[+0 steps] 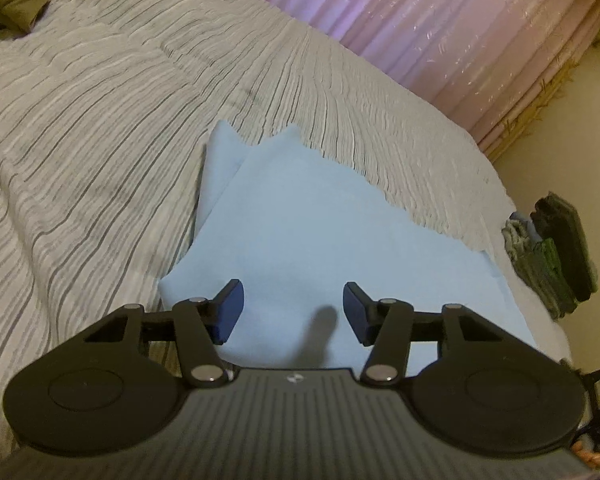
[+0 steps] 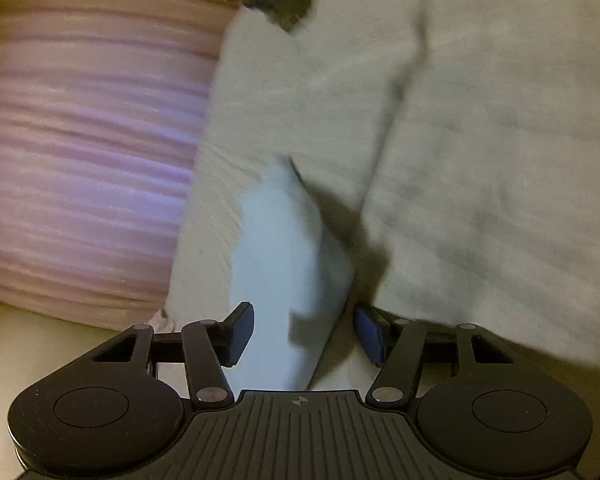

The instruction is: Fold clothes

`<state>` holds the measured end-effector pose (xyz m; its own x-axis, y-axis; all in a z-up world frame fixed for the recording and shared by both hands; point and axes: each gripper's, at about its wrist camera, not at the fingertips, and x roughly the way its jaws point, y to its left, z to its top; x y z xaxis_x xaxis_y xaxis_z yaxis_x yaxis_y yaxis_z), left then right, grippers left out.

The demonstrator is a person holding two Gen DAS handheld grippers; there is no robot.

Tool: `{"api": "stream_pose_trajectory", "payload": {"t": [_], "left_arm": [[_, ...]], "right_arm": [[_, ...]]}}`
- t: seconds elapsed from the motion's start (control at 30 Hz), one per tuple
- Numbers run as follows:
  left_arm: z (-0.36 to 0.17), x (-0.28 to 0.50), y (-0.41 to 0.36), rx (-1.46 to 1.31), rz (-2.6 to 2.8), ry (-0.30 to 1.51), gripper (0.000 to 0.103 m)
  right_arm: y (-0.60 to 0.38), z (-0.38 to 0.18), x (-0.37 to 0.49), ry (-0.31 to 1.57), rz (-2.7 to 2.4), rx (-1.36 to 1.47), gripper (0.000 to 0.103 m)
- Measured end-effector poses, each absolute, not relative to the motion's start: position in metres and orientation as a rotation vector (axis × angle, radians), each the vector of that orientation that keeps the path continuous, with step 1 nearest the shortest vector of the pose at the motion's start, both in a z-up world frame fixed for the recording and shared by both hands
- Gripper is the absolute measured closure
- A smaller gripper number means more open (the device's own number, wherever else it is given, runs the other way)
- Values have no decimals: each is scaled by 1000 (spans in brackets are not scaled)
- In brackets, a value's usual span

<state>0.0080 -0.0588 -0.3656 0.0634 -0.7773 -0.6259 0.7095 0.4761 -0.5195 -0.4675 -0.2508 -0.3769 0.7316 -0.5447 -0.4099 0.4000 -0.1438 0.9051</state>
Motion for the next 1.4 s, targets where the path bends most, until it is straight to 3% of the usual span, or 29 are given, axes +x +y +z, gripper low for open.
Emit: {"api": "stream_pose_trajectory", "payload": {"t": [0.17,0.37,0.47,0.53,0.57,0.6,0.73,0.9,1.07,1.2,1.4], "left_arm": [[-366,7,-60,-80,-1131,1000,53],[-365,8,-59,-90,-1132,1004,53],[-366,12,-57,-105,-1138,1016,53],[-366,14,-56,-115,-1142,1021,53],[-365,15,-56,-118,-1144,1021,53],[-365,16,-55,-120,-1144,1023,54],[-367,20,-52,-133,-1147,1032,62],[-373,36,-46,-213,-1149,1095,70],[-376,55,-33,-320,-1160,1154,71],[-372,77,-9,-402,-1152,1155,71],[-385,113,30,-455,-1065,1158,71]], "right_arm": [[-257,-375,-450,-88,-838,1446,43],[-266,-391,-467,-270,-874,1420,46],[-270,-392,-457,-225,-840,1375,46],[-270,-398,-451,-175,-856,1371,56],[-270,-400,-448,-153,-870,1375,70],[-270,-401,-448,-146,-881,1381,77],[-269,-384,-443,-58,-942,1345,88],[-243,-303,-358,276,-1022,771,91],[-171,-252,-225,453,-866,136,91],[-96,-267,-147,512,-651,-165,91],[-22,-357,-78,714,-444,-388,90]]}}
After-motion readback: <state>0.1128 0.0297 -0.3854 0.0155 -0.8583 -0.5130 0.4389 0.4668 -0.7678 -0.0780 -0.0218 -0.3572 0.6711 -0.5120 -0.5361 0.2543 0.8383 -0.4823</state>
